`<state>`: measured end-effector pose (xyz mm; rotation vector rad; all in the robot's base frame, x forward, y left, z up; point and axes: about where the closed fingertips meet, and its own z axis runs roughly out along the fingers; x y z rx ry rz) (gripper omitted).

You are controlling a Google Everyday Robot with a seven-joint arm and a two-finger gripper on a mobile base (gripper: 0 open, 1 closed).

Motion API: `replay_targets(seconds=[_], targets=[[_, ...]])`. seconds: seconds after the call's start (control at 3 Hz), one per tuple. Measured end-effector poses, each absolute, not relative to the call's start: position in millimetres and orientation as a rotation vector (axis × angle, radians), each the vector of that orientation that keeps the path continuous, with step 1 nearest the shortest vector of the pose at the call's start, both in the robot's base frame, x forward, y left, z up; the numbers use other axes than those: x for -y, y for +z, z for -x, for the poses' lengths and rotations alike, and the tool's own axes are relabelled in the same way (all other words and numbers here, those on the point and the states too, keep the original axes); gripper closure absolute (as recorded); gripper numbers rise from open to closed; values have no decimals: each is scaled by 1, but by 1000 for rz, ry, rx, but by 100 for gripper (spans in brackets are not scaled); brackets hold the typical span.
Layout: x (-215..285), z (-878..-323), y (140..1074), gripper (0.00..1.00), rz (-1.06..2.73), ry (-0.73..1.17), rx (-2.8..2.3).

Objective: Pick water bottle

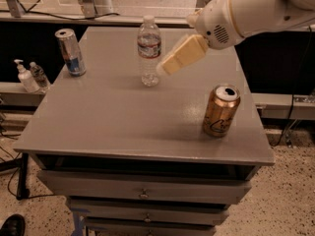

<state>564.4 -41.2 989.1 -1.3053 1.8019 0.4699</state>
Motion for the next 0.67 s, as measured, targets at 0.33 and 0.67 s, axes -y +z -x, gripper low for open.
replay_targets(seconds=[0.33, 0.67], targets=[[35, -572, 993, 0, 1273, 452, -1778], [35, -572, 993, 0, 1277, 454, -1779]])
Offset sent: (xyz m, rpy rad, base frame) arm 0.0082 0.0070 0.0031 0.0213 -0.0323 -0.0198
